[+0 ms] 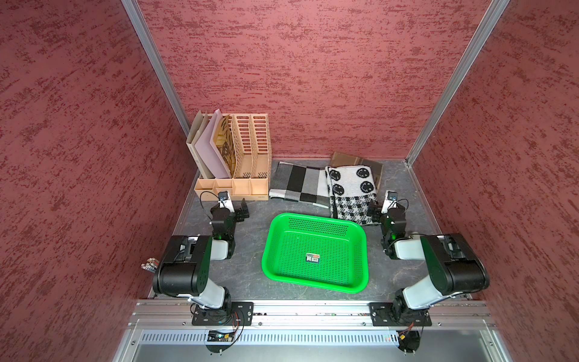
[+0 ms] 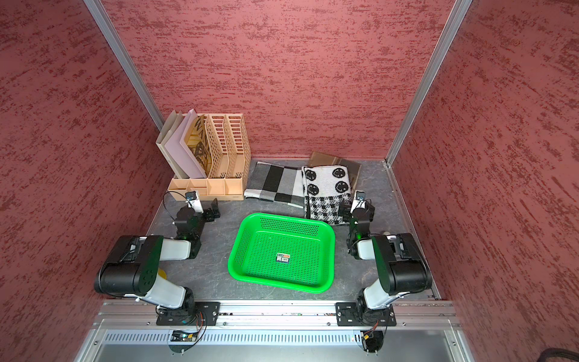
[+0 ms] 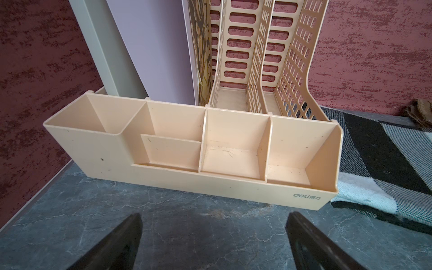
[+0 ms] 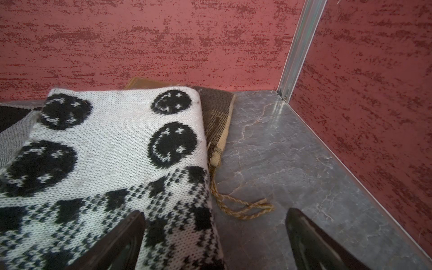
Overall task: Put the folded scarf in the basket
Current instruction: Pick up the scarf at the center of the board.
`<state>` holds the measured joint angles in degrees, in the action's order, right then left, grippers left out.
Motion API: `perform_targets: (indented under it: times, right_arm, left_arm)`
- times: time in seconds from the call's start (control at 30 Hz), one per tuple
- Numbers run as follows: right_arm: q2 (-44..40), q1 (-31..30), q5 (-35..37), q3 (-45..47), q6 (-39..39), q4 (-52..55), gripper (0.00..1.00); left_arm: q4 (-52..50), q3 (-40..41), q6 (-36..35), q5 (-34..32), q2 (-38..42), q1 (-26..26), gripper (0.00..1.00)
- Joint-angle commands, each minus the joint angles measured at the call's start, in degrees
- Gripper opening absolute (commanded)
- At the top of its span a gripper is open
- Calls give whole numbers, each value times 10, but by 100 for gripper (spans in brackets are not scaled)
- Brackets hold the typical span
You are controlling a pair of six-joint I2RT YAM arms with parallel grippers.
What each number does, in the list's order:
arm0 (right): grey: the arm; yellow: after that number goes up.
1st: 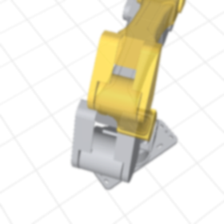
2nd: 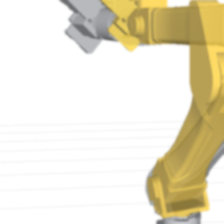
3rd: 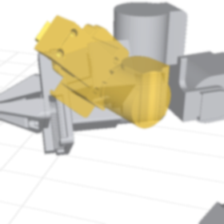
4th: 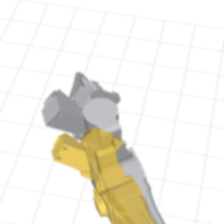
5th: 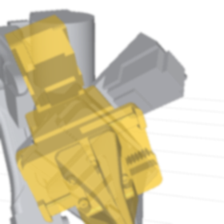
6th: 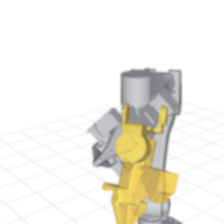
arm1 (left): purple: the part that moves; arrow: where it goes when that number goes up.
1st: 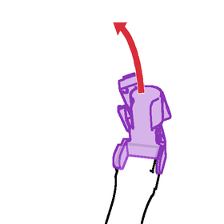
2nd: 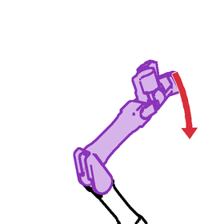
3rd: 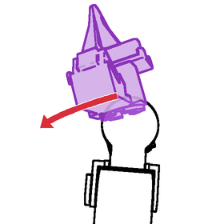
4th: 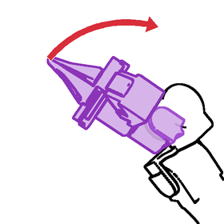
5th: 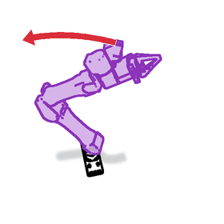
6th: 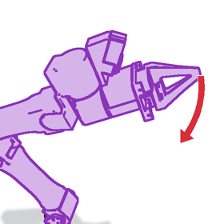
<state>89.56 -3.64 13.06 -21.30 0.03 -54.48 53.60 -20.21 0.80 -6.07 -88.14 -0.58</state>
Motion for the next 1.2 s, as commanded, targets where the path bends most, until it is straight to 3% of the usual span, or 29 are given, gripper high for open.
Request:
perform_targets:
  times: [0.0,0.07,0.13,0.2,0.33,0.37,0.43,0.47,0.5,0.57,0.6,0.67,0.73,0.83,1.0,1.17]
  right_arm:
    - [-19,-2,9,8,3,-8,98]
    - [-30,-8,4,34,-6,-49,98]
    - [-27,-27,17,68,-28,-119,99]
    - [-54,-67,93,86,-58,-148,98]
    - [-247,-112,137,25,-73,64,98]
    - [-316,-113,133,-20,-25,177,98]
    - [-397,-112,112,-128,114,404,98]
    - [-420,-112,101,-165,176,472,98]
    - [-432,-108,81,-182,235,500,99]
    - [-424,-97,2,-229,285,572,98]
    - [-405,-97,-3,-269,312,653,98]
    - [-347,-96,3,-356,403,847,98]
    - [-312,-97,-21,-373,445,931,96]
    - [-310,-97,-49,-326,489,931,86]
    - [-296,-96,-100,-236,535,826,83]
    - [-224,-89,-157,-166,573,697,83]
  left_arm:
    - [34,16,1,-10,9,6,100]
    - [56,38,-7,-35,33,20,100]
    - [13,35,-51,-81,85,61,100]
    - [-62,7,-104,-121,146,113,100]
    - [-123,-61,-181,-151,229,181,100]
    - [-173,-104,-169,-157,245,192,100]
    - [-366,-215,-38,-160,255,192,100]
    - [-503,-284,54,-111,253,182,100]
    - [-560,-327,124,-42,243,162,100]
    - [-571,-362,202,126,207,111,100]
    - [-596,-388,229,163,186,98,100]
    - [-666,-440,250,176,142,101,100]
    - [-696,-461,249,177,121,121,100]
    - [-745,-489,241,159,94,150,100]
    - [-748,-493,253,175,67,195,100]
    - [-779,-515,288,184,21,277,94]
